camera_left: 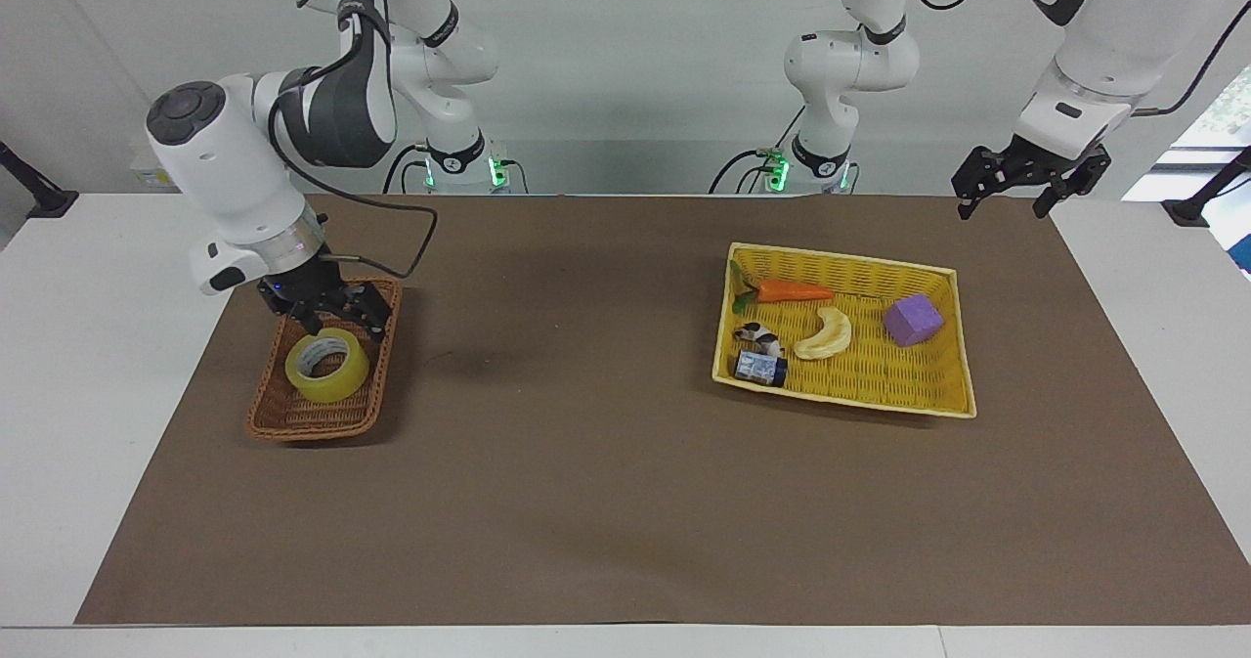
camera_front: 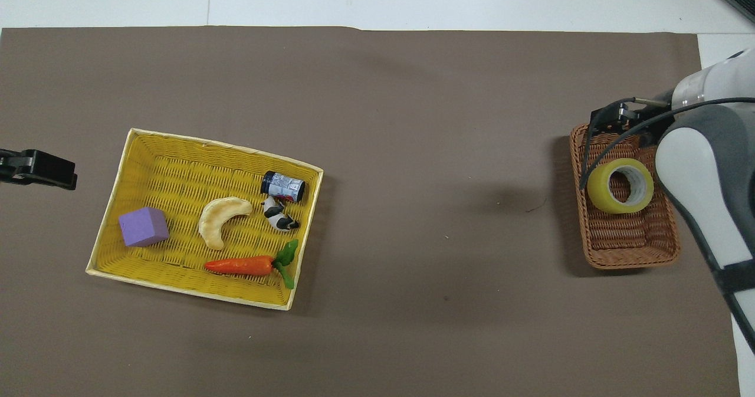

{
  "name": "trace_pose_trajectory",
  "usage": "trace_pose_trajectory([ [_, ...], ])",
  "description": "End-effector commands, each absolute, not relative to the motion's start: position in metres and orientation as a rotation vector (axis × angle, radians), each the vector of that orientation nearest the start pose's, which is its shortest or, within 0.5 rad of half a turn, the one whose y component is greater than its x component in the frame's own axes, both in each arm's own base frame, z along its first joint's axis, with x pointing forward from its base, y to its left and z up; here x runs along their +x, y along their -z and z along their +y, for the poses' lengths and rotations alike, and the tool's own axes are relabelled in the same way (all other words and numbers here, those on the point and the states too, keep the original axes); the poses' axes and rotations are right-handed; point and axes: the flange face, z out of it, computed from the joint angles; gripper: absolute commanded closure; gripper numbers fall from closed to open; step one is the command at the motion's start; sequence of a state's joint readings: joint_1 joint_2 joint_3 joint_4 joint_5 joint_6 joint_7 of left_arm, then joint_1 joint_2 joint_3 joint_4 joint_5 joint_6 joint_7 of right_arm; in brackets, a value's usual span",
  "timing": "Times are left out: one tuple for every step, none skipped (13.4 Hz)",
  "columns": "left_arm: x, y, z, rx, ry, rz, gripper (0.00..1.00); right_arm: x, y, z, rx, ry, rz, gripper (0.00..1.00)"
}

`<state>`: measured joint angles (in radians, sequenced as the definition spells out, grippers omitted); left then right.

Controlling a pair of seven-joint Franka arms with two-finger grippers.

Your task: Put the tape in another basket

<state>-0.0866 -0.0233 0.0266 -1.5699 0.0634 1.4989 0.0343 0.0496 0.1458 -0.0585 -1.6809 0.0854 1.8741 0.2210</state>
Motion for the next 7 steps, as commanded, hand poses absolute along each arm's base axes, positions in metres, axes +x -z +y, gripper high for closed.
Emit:
trace_pose_trajectory([
  [0.539,-0.634,-0.021,-3.063,-0.084,0.151,0.00,0.581,-0.565,0.002,-3.044,0.094,0.445,0.00],
  [0.539,-0.634,-0.021,-3.063,-0.084,0.153,0.00,0.571,-0.582,-0.004,-3.039,0.096,0.456,0.00],
  [0.539,-0.634,-0.021,-3.065,-0.084,0.151,0.00,0.559,-0.599,-0.008,-3.035,0.096,0.460,0.00],
  [0.539,-0.634,-0.021,-3.065,-0.084,0.151,0.00,0.549,-0.613,-0.012,-3.031,0.098,0.468,0.00],
  [0.539,-0.634,-0.021,-3.063,-0.084,0.153,0.00,0.539,-0.625,-0.021,-3.027,0.105,0.484,0.00],
  [0.539,-0.634,-0.021,-3.065,-0.084,0.151,0.00,0.529,-0.636,-0.030,-3.024,0.109,0.500,0.00],
  [0.539,-0.634,-0.021,-3.063,-0.084,0.153,0.00,0.519,-0.652,-0.037,-3.021,0.114,0.517,0.00],
])
